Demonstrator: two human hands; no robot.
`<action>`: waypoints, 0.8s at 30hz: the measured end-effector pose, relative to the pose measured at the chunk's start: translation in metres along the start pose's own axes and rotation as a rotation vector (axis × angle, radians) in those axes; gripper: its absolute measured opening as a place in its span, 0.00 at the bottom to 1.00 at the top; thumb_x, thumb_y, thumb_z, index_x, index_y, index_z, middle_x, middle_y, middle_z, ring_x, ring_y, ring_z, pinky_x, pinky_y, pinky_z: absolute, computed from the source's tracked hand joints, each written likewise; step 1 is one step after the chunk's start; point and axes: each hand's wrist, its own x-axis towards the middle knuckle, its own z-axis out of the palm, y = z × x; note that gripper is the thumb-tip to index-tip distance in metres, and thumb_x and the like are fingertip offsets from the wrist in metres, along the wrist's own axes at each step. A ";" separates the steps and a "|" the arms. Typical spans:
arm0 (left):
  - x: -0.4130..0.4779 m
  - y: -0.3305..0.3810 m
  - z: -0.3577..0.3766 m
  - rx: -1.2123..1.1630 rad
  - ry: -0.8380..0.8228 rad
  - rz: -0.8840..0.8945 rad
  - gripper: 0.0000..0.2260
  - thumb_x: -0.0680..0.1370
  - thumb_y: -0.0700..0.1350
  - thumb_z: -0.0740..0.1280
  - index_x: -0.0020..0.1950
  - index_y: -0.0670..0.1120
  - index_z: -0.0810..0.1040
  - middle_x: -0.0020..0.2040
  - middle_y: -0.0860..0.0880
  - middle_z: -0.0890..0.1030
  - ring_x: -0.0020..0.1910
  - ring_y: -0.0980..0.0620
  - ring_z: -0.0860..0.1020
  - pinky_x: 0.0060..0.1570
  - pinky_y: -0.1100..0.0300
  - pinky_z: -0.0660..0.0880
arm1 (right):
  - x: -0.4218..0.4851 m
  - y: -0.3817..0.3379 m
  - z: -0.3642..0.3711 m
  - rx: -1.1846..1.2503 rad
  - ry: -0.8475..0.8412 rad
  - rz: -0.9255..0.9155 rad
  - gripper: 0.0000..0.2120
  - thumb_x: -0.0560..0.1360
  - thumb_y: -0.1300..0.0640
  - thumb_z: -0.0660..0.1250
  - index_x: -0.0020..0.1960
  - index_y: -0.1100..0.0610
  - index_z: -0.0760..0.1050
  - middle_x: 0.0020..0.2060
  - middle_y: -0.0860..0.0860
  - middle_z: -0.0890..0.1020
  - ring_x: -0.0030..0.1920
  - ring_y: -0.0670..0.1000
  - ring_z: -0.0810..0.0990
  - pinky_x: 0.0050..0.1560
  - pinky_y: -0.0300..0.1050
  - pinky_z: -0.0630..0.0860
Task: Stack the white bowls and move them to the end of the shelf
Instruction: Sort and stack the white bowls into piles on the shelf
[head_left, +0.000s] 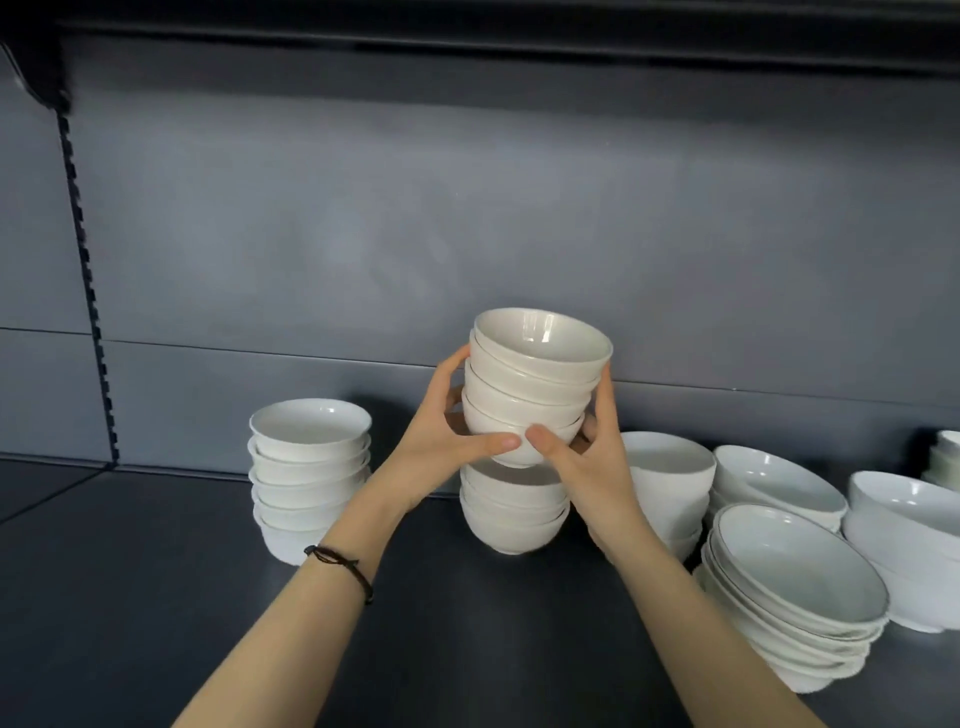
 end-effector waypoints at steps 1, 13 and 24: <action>0.001 -0.008 0.001 -0.019 -0.001 -0.010 0.43 0.61 0.48 0.81 0.69 0.68 0.63 0.69 0.50 0.74 0.67 0.52 0.74 0.57 0.57 0.78 | 0.000 0.005 0.000 0.000 0.001 0.004 0.51 0.64 0.49 0.77 0.79 0.40 0.50 0.72 0.44 0.71 0.69 0.45 0.73 0.68 0.53 0.73; -0.007 -0.042 0.007 -0.008 0.016 -0.081 0.42 0.69 0.35 0.76 0.75 0.56 0.58 0.65 0.58 0.73 0.61 0.65 0.75 0.48 0.70 0.77 | -0.010 0.034 -0.005 -0.065 -0.025 0.043 0.51 0.65 0.45 0.76 0.79 0.39 0.49 0.72 0.37 0.69 0.70 0.40 0.70 0.70 0.52 0.71; -0.008 -0.054 0.009 -0.006 -0.043 -0.102 0.41 0.68 0.41 0.79 0.72 0.62 0.60 0.71 0.53 0.71 0.69 0.55 0.71 0.63 0.58 0.75 | -0.019 0.047 -0.008 -0.047 -0.042 0.088 0.47 0.73 0.56 0.75 0.79 0.42 0.48 0.74 0.40 0.66 0.73 0.42 0.67 0.72 0.53 0.69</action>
